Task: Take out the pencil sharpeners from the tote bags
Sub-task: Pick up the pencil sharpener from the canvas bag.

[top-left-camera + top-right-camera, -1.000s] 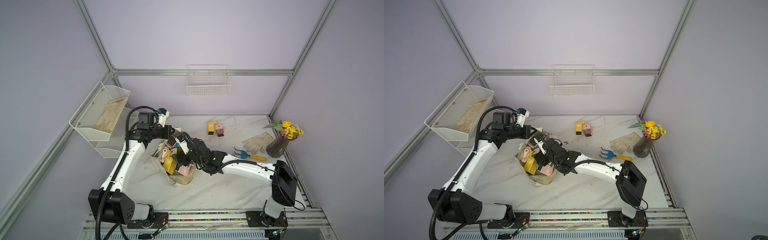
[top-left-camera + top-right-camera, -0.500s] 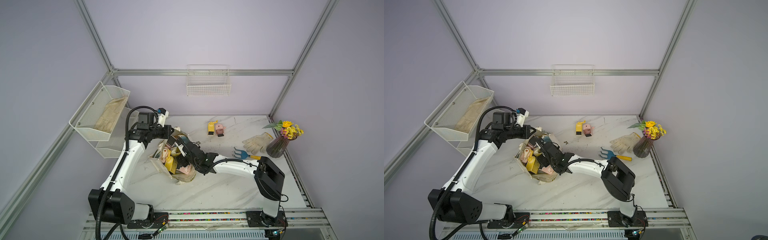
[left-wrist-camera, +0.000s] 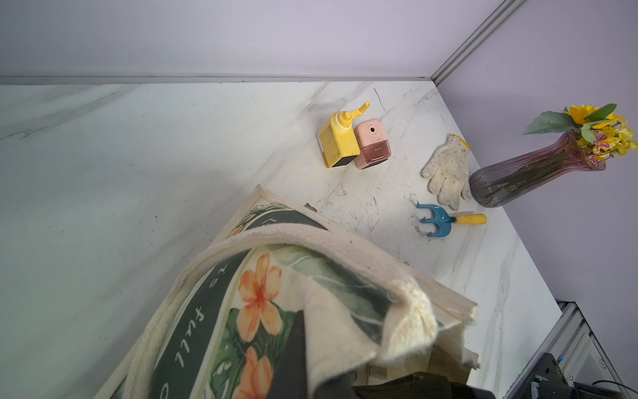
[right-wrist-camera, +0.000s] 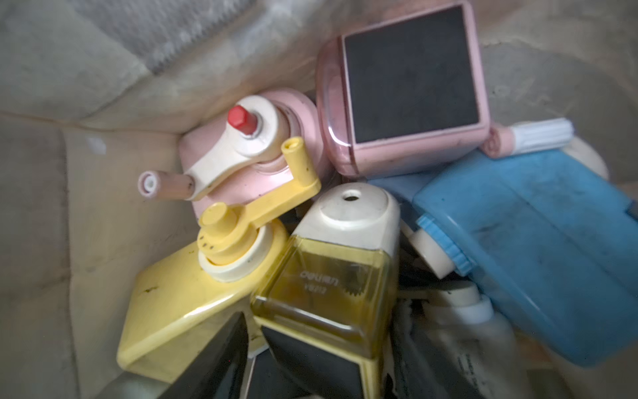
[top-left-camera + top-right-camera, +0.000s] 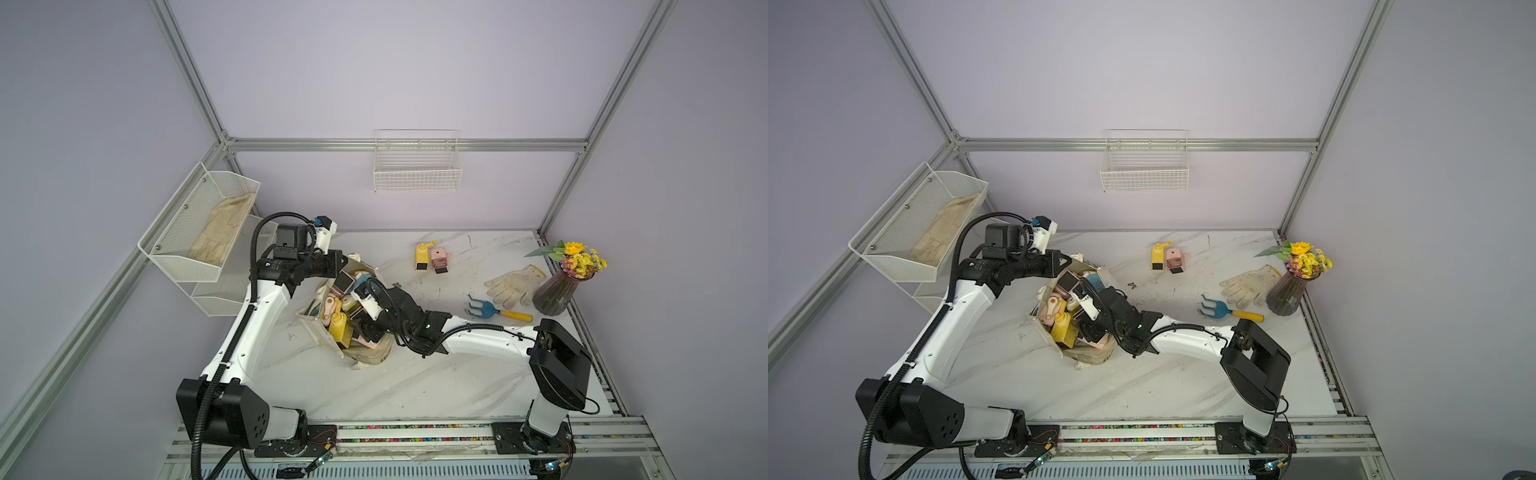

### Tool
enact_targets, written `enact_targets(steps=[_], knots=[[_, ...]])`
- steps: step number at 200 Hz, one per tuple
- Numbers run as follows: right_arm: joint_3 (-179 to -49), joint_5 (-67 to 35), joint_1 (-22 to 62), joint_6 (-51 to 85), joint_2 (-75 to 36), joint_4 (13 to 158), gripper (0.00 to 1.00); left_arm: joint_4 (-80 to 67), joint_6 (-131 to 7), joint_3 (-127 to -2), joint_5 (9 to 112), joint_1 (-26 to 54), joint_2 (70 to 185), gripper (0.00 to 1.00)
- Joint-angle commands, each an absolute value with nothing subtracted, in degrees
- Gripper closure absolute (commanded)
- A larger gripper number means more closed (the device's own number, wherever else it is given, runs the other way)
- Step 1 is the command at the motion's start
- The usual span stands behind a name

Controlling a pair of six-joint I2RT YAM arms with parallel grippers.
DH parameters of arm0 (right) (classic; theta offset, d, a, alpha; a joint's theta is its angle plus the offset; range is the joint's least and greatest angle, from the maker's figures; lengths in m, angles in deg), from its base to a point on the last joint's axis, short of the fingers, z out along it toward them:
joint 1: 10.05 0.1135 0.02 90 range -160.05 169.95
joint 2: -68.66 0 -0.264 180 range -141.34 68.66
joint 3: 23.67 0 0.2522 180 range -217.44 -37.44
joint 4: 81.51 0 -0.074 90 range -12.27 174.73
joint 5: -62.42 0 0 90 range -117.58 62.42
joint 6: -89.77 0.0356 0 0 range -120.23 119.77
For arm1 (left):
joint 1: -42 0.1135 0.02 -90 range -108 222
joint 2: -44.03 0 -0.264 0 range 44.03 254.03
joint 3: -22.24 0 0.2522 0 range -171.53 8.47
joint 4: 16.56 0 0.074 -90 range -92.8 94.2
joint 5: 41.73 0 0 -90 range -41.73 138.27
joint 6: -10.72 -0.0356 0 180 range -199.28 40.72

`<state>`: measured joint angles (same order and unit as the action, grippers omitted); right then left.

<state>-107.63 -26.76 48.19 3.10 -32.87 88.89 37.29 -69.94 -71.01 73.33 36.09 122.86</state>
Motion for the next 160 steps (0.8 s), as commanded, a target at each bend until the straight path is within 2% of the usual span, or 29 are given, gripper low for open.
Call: enact_targets(steps=[1, 32, 104, 134, 160], knots=[[-111.8, -29.6, 49.0, 3.4, -36.4, 87.6, 0.38, 26.0, -70.0, -72.3, 76.3, 36.2, 118.6, 1.00], [-114.1, -32.0, 49.0, 4.9, -39.7, 86.5, 0.40, 26.0, -70.2, -72.3, 76.2, 36.2, 118.6, 1.00], [-115.7, -34.2, 49.0, 8.3, -42.6, 85.6, 0.55, 26.3, -70.3, -72.3, 76.0, 36.2, 118.8, 1.00], [-115.4, -31.1, 49.0, 7.8, -43.1, 86.5, 0.41, 26.3, -70.5, -72.2, 76.0, 36.2, 118.8, 1.00], [-116.6, -31.9, 49.0, 8.3, -44.6, 85.5, 0.38, 26.3, -70.4, -72.2, 76.0, 36.2, 119.0, 1.00]])
